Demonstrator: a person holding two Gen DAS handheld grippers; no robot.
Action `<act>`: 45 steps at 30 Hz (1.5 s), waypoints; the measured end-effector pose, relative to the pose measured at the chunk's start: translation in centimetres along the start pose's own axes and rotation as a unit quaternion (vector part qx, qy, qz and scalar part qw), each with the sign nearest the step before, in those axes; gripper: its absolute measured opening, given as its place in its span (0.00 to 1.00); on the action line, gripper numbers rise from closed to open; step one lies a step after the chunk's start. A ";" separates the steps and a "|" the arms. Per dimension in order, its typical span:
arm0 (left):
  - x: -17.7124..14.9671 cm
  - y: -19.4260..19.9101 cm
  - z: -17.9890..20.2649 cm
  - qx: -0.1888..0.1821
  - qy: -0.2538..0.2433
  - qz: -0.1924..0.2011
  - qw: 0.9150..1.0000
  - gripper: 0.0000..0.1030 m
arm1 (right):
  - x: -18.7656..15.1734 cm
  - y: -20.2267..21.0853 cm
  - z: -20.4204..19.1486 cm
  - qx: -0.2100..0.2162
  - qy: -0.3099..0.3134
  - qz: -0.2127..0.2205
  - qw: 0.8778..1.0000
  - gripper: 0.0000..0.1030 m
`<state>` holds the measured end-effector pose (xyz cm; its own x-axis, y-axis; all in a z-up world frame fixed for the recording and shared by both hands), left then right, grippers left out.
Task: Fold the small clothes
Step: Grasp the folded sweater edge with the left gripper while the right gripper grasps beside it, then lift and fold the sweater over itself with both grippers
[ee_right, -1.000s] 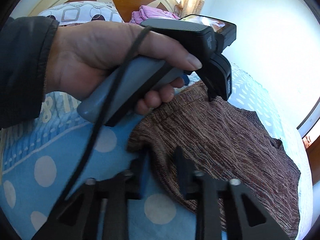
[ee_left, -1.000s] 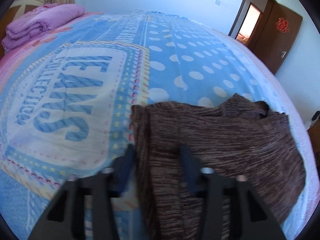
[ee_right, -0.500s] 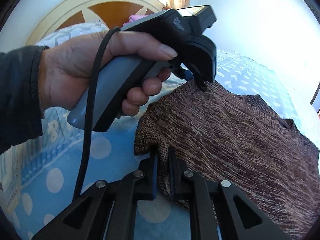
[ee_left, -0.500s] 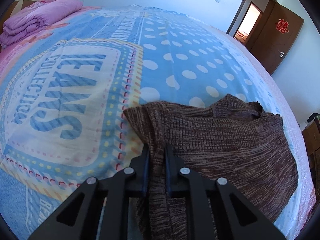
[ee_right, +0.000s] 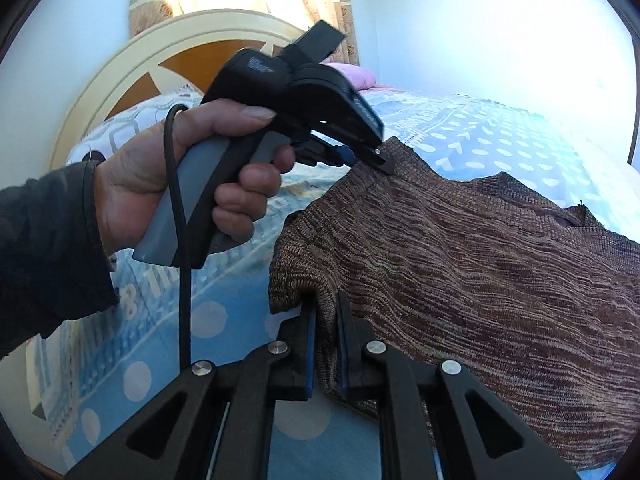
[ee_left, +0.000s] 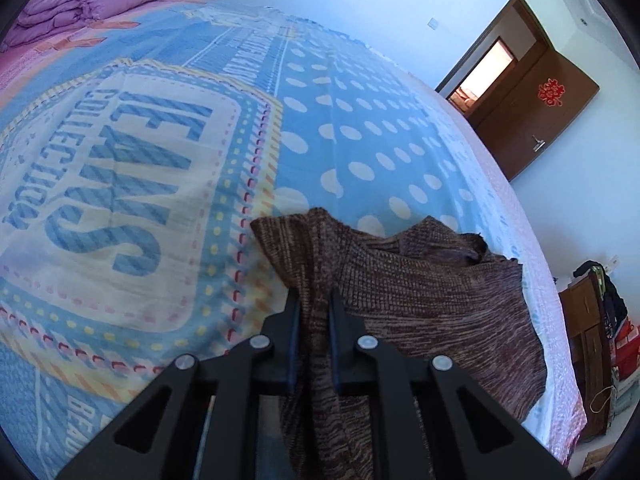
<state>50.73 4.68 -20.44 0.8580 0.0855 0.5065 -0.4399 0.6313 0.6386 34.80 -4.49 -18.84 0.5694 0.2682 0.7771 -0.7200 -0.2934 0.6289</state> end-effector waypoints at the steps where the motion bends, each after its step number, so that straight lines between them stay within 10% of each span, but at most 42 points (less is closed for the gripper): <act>1: -0.1 0.2 0.0 -0.006 0.002 0.002 1.000 0.12 | 0.0 0.2 -0.1 0.003 -0.004 0.000 1.000 0.07; 20: 3.1 1.0 9.9 -0.087 -0.012 0.020 0.996 0.12 | 0.3 7.7 8.8 0.051 -0.199 0.017 0.978 0.07; 45: -1.0 -13.9 26.6 -0.115 -0.134 -0.095 0.980 0.12 | -7.4 12.2 20.1 -0.024 -0.390 0.017 0.920 0.07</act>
<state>48.92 -24.66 -14.39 0.8048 -0.2366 0.5444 -0.1811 0.7755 0.6048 29.75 -28.49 -16.36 0.6445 -0.4858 0.5904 -0.7484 -0.2427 0.6172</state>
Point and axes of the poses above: each gripper's, at about its wrist camera, not at the fingertips, and y roughly against the way its jaws point, z to its right, x to its top, the point moved 8 cm from there along -y, roughly the way its jaws point, and after that the axes turned 12 degrees about -x, right-handed, at the moved point
